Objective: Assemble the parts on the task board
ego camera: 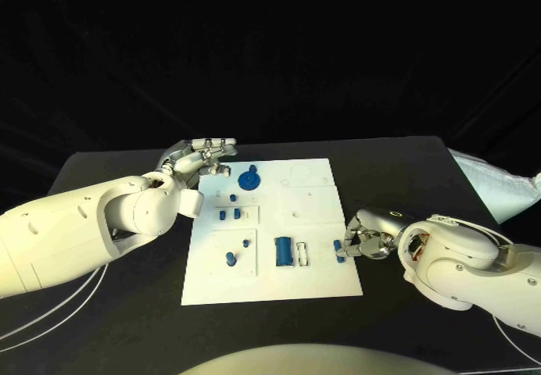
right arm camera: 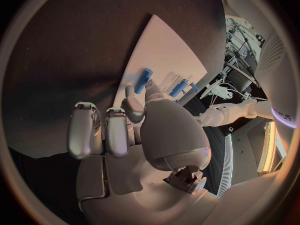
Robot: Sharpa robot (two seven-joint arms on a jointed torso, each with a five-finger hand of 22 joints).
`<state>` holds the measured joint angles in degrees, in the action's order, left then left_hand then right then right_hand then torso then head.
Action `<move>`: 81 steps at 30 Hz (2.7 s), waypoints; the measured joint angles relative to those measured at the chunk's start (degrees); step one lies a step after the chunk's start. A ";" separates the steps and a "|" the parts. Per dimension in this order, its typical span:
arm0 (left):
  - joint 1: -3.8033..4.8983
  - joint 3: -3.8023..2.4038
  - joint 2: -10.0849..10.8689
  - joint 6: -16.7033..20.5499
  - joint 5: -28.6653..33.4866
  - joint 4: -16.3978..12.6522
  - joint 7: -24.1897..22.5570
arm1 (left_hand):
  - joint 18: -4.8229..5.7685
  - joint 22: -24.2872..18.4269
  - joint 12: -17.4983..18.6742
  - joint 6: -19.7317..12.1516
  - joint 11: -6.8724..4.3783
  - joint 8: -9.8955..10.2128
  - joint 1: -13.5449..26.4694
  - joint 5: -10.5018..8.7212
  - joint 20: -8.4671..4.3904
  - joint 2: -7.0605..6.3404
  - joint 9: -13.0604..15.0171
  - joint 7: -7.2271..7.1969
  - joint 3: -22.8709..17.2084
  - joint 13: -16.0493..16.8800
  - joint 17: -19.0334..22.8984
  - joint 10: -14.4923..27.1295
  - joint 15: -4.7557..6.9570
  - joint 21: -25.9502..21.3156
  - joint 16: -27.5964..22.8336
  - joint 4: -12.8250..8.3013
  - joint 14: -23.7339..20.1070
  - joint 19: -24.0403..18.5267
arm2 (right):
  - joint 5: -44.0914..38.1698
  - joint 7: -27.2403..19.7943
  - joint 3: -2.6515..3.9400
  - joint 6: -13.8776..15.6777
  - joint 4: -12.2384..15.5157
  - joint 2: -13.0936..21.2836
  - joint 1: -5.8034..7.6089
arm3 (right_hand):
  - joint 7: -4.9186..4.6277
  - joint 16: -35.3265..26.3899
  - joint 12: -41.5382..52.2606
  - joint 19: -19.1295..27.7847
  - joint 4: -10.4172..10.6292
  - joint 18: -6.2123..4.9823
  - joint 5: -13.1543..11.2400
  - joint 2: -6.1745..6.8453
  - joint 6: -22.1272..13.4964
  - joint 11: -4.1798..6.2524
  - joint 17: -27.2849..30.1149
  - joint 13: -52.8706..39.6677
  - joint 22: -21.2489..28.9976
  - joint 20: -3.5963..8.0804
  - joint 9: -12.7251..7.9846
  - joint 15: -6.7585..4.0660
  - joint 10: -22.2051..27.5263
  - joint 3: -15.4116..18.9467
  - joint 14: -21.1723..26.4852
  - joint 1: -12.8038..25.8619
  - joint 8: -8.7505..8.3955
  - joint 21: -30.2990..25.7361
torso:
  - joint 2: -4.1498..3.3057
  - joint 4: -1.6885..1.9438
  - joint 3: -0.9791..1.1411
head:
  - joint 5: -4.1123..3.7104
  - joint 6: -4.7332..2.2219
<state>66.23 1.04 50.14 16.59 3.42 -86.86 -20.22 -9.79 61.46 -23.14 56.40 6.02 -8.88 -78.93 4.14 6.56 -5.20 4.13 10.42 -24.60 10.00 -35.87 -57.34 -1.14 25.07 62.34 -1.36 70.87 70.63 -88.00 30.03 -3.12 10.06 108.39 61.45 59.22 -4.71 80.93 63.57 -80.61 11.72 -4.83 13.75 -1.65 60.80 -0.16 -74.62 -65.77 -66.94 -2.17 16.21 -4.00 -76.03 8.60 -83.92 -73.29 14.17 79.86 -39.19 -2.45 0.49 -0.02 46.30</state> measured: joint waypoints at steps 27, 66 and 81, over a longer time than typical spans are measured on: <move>-0.04 0.00 0.01 -0.10 0.00 0.03 0.03 | 0.00 0.00 0.00 0.00 0.00 0.00 0.00 0.00 0.00 0.00 0.00 0.00 0.00 0.00 0.00 0.00 0.00 0.00 0.00 0.00 0.00 0.00 | -9.00 1.40 0.81 -3.15 -1.69 -5.25 -1.24 | 0.20 -0.22 -0.35 0.00 -3.70 0.00 -6.60 0.03 1.05 0.19 -0.01 -0.44 -0.34 0.00 1.50 0.01 -0.41 -4.35 0.00 -6.26 -0.13 -0.23 | -0.01 0.02 0.02 | 0.38 0.16; -0.15 0.00 0.05 -0.21 0.00 0.07 0.11 | 0.00 -0.05 -0.62 -0.21 0.32 0.00 0.00 0.00 0.21 0.00 0.00 0.21 0.00 0.08 0.17 0.32 -0.20 -0.24 0.24 0.00 -0.20 0.21 | -2.85 2.49 0.27 2.76 0.40 -4.91 -2.06 | 0.62 -0.57 -1.99 -0.22 -4.17 0.00 1.65 5.15 1.19 0.69 -0.33 -0.23 -0.87 0.22 0.72 -0.24 -0.53 -29.13 0.01 -0.86 -1.73 -0.23 | 0.05 0.02 -0.02 | 0.53 0.26; -0.16 0.00 -0.10 -0.22 0.00 0.06 0.12 | 0.00 -0.05 -0.62 -0.21 0.32 0.00 0.00 0.00 0.21 0.00 0.00 0.21 0.00 0.08 0.17 0.32 -0.20 -0.24 0.23 0.00 -0.20 0.21 | 7.25 2.44 0.27 4.68 -0.09 -7.34 -1.89 | 0.81 -0.57 -1.68 -0.22 -3.83 0.00 3.15 5.97 1.38 0.82 -0.32 -0.89 -1.02 0.21 2.27 -0.23 -1.04 -30.54 0.00 2.51 -1.34 -0.23 | 0.05 0.02 -0.02 | 0.59 0.18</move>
<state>66.07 1.05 50.04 16.38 3.42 -86.80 -20.10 -9.79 61.41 -23.75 56.19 6.34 -8.88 -78.93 4.14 6.77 -5.20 4.13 10.63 -24.60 10.07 -35.71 -57.03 -1.34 24.84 62.57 -1.36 70.66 70.84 -80.75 32.47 -2.85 14.74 108.30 54.11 57.34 -3.90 80.36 61.89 -80.83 7.88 -4.83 16.91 4.32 62.18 0.65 -74.94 -66.66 -67.96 -1.96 18.49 -4.23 -77.07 -21.94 -83.92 -70.78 12.84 79.63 -39.14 -2.43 0.48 0.57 46.47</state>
